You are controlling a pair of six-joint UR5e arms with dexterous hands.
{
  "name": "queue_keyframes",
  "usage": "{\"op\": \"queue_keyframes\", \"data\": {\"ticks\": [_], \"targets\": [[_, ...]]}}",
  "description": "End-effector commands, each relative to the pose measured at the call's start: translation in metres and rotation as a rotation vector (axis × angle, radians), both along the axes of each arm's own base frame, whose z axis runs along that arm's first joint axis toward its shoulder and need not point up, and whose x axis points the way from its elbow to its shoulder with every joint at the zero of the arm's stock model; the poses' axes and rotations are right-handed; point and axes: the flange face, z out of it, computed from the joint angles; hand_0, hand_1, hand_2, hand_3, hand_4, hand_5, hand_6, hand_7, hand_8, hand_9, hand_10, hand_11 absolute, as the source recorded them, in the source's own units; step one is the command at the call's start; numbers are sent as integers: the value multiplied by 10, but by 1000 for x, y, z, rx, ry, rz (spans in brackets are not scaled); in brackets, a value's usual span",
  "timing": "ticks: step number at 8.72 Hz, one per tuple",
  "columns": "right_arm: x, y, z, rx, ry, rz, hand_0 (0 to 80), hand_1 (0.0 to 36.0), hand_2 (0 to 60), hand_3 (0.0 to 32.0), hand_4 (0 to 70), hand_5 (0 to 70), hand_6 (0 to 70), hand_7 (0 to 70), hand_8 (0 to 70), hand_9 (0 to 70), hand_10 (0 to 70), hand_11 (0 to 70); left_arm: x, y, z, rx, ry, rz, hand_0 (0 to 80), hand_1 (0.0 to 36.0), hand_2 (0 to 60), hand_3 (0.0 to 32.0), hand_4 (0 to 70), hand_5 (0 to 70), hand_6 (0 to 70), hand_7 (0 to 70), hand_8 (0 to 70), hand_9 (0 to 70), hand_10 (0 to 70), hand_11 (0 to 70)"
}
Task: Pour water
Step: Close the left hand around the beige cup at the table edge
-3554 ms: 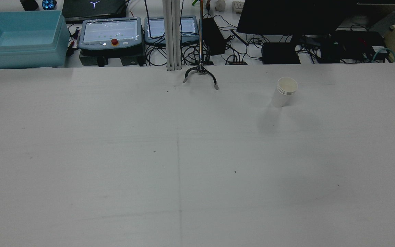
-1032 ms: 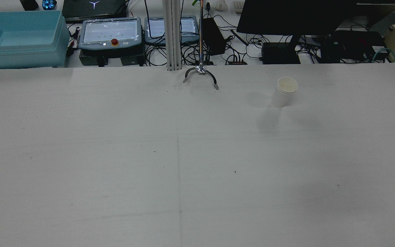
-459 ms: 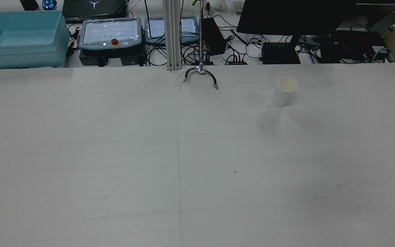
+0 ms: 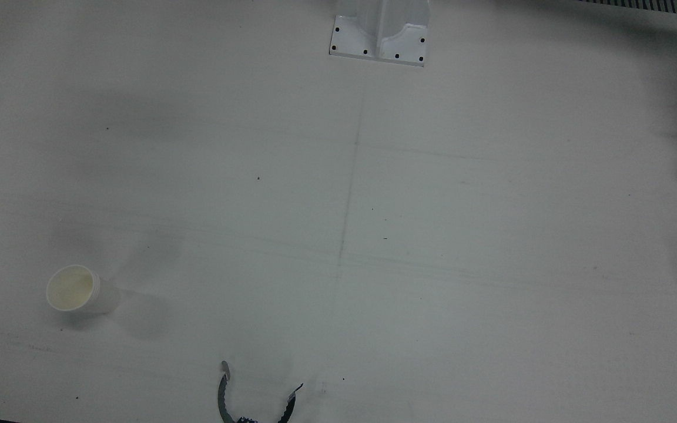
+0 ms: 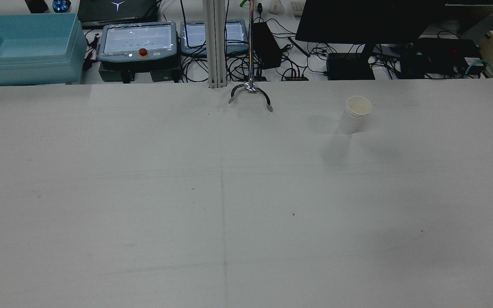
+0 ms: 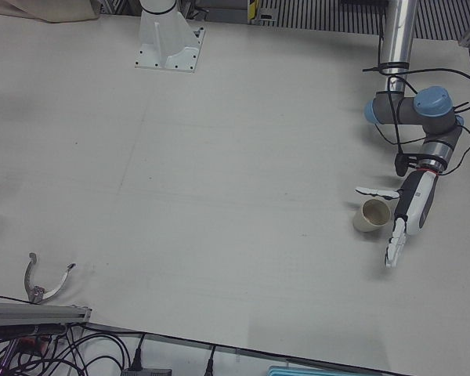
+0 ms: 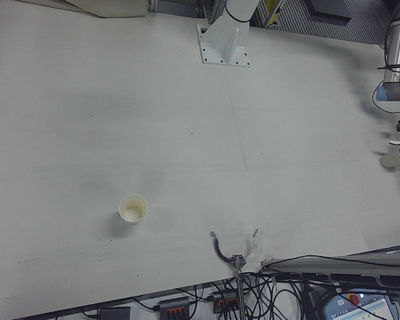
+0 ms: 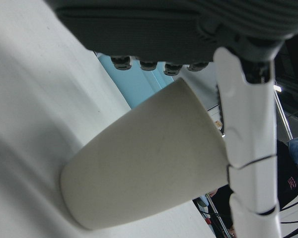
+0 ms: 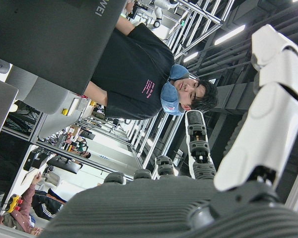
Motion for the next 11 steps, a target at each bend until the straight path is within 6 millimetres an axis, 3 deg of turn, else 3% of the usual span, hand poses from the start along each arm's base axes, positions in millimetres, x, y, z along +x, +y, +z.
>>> {"op": "queue_keyframes", "data": {"ticks": [1,5,8,11], "targets": [[-2,-1,3,-5,-2,-3,456,144,223,18,124,145,29,88,0,3,0,0,0,3,4,-7,-10,3,569,218,0,6,43,0,0,26,0,0,9,40],[-2,-1,2,-3,-2,-3,457,143,221,18,125,148,28,87,0,3,0,0,0,7,10,-18,-16,14,566,220,0,6,47,0,0,28,0,0,10,40],[-2,-1,3,-5,-2,-3,456,141,222,14,130,147,29,87,0,3,0,0,20,7,9,-18,-14,46,564,218,0,2,55,0,0,32,0,0,9,38],[-5,-2,3,-5,-2,-10,456,140,221,14,133,148,31,87,0,3,0,0,21,3,6,-13,-10,42,562,217,0,0,64,10,0,35,0,0,12,42]]}}
